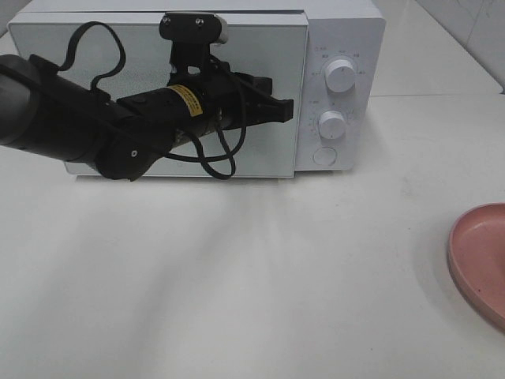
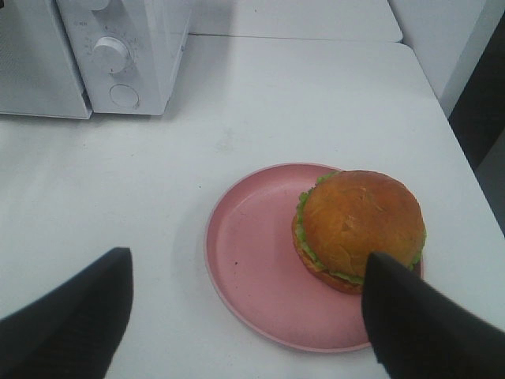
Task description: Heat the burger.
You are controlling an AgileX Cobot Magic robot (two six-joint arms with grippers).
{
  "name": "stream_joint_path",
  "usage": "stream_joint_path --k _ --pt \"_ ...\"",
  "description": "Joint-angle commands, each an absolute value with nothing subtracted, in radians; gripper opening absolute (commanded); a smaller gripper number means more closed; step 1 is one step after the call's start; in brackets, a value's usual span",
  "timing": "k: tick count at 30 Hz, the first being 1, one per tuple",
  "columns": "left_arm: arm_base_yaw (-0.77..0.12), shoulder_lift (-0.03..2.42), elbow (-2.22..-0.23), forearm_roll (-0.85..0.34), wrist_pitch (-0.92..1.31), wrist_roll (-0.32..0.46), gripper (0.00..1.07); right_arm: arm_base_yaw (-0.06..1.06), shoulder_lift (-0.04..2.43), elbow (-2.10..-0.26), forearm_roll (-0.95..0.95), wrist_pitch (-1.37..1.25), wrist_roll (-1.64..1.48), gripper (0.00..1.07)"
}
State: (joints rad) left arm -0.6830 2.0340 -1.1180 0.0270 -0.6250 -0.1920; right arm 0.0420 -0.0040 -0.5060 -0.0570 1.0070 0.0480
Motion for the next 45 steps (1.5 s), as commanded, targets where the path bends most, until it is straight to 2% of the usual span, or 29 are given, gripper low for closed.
stream_joint_path --k 1,10,17,22,30,33,34,35,36,37,38,39,40,45 --pt "-0.669 2.058 -1.176 -0.053 -0.637 -0.192 0.00 0.034 -0.031 -0.501 -0.057 0.993 0.034 0.76" --pt "-0.630 2.091 -1.268 -0.089 -0.589 -0.148 0.00 0.034 -0.031 -0.501 -0.057 0.993 0.034 0.76" --pt "-0.616 2.088 -1.273 -0.070 -0.578 -0.148 0.00 0.034 -0.031 -0.501 -0.057 0.993 0.034 0.76" --pt "-0.652 2.059 -1.273 -0.035 -0.451 -0.149 0.00 0.034 -0.031 -0.501 -0.057 0.993 0.034 0.76" --pt "-0.743 1.969 -1.273 -0.035 -0.060 -0.146 0.00 0.034 -0.031 -0.501 -0.057 0.993 0.034 0.76" --pt "-0.745 1.960 -1.273 -0.035 -0.023 -0.147 0.03 0.034 -0.031 -0.501 -0.057 0.993 0.034 0.76" --pt "-0.756 1.938 -1.273 -0.036 0.074 -0.147 0.19 0.034 -0.031 -0.501 -0.057 0.993 0.034 0.76" --pt "-0.762 1.918 -1.273 -0.044 0.155 -0.149 0.43 0.034 -0.031 -0.501 -0.057 0.993 0.034 0.76" --pt "-0.762 1.918 -1.273 -0.044 0.155 -0.149 0.43 0.034 -0.031 -0.501 -0.057 0.993 0.034 0.76" --pt "-0.764 1.907 -1.273 -0.052 0.196 -0.150 0.60 0.034 -0.031 -0.501 -0.057 0.993 0.034 0.76" --pt "-0.764 1.891 -1.273 -0.065 0.269 -0.151 0.90 0.034 -0.031 -0.501 -0.057 0.993 0.034 0.76" --pt "-0.764 1.891 -1.273 -0.065 0.269 -0.151 0.90 0.034 -0.031 -0.501 -0.057 0.993 0.034 0.76" --pt "-0.766 1.880 -1.273 -0.074 0.311 -0.151 1.01 0.034 -0.031 -0.501 -0.057 0.993 0.034 0.76" --pt "-0.766 1.824 -1.273 -0.118 0.501 -0.150 0.99 0.034 -0.031 -0.501 -0.057 0.993 0.034 0.76"
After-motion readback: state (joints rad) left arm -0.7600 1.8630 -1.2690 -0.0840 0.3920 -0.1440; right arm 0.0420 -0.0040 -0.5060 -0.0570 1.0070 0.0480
